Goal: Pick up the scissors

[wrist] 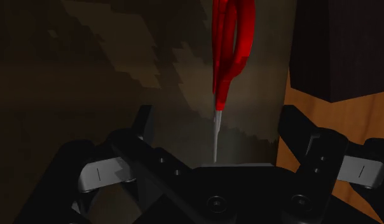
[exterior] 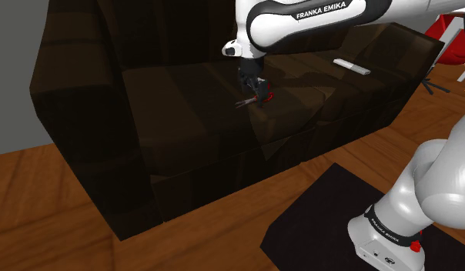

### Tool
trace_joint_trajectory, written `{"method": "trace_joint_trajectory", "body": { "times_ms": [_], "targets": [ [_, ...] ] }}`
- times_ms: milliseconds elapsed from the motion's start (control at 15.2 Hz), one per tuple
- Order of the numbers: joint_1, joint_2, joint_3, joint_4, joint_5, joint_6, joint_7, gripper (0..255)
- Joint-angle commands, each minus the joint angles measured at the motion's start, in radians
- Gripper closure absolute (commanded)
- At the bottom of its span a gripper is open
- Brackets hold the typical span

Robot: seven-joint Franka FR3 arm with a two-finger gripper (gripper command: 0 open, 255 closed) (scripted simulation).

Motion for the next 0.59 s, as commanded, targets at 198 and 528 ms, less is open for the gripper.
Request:
{"method": "trace_joint_trajectory", "body": {
  "times_ms": [198, 528],
  "targets": [
    [0.0, 0.0, 0.0, -0.004, 0.0, 0.005, 0.0, 255],
    [0.0, 0.001, 0.0, -0.004, 0.0, 0.005, 0.0, 255]
  ]
}}
